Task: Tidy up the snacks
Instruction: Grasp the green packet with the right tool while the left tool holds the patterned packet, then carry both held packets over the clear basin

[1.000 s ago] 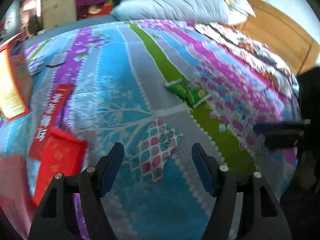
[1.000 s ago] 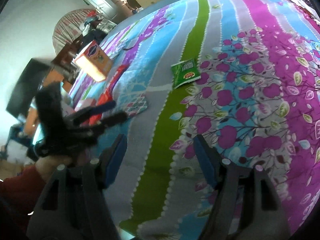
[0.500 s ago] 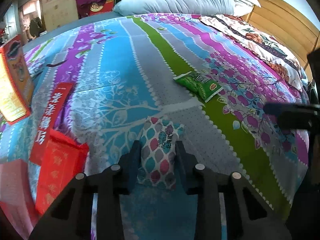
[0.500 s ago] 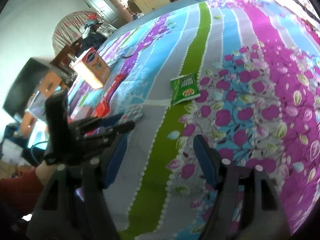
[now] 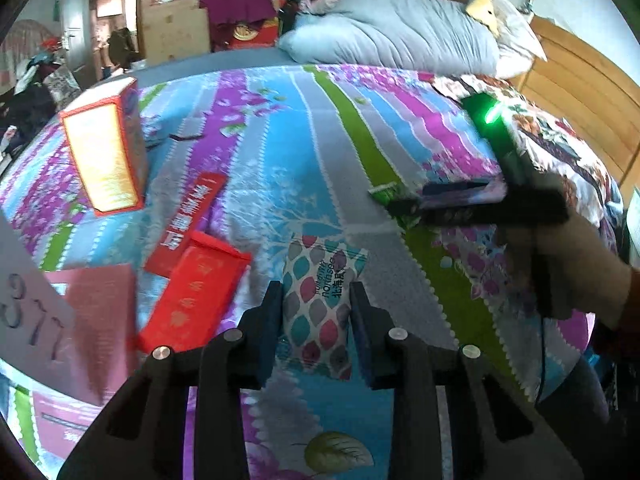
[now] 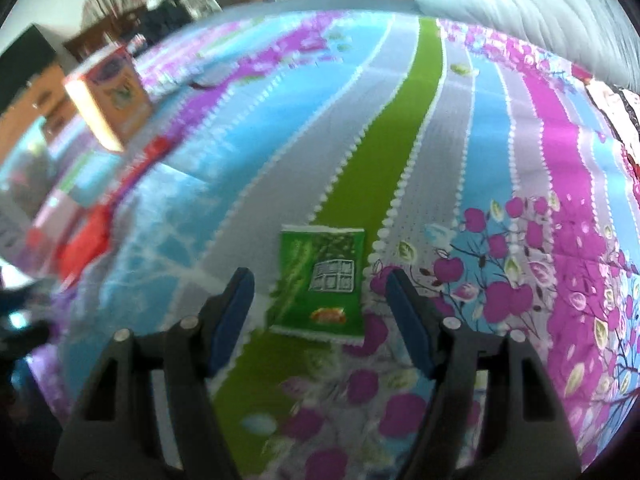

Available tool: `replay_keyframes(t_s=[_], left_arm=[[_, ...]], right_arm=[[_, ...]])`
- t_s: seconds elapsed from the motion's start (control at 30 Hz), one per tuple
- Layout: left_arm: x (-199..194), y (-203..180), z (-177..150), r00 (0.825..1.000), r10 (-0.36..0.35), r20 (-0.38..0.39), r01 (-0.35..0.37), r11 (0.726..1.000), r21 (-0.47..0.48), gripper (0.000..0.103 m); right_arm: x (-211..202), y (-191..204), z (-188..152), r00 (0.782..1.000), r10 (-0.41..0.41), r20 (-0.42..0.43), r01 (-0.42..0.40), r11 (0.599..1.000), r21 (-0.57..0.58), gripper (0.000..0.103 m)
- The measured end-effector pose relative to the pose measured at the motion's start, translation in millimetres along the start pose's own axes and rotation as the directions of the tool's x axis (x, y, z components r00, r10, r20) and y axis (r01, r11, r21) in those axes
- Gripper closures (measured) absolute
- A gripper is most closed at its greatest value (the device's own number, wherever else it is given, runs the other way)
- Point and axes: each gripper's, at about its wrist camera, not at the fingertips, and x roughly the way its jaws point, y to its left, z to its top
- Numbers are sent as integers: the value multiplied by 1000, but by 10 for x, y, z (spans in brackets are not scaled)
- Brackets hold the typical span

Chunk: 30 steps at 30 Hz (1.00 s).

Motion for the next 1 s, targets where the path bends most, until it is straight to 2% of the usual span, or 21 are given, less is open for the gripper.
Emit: replay_keyframes(t_s=[0.03, 0.07, 0.1, 0.3, 0.43, 0.63, 0.83, 1.0], left_arm=[[-23, 18, 21, 1000, 9, 3, -9, 1000, -6, 70], [-38, 21, 33, 1000, 16, 6, -16, 1000, -11, 70], [-60, 32, 38, 1000, 19, 10, -19, 1000, -15, 70], [-230, 42, 91, 998, 29, 47, -28, 999, -26, 70], [-481, 59, 184, 993, 45, 105, -43, 999, -20, 70], [-912, 217, 379, 980, 79, 181, -69, 996, -57, 70], [-1339, 544, 476, 957, 148, 248, -123, 986, -114, 70], [-1699, 972, 496, 928, 238, 287, -187, 963, -194, 70]], right_arm=[[13, 7, -19, 1000, -13, 1, 13, 1000, -5, 36], [4, 16, -40, 999, -38, 6, 38, 999, -13, 43], [-18, 14, -57, 999, -42, 10, 42, 999, -12, 55], [-307, 21, -168, 997, -41, 67, 39, 999, 28, 56], [-612, 116, -183, 992, -25, 124, 19, 999, 47, 56], [-1115, 294, -7, 975, -1, 223, -8, 999, 40, 56], [-1551, 602, 322, 948, 40, 315, -35, 999, -20, 56], [-1792, 948, 567, 927, 87, 365, -60, 995, -83, 56]])
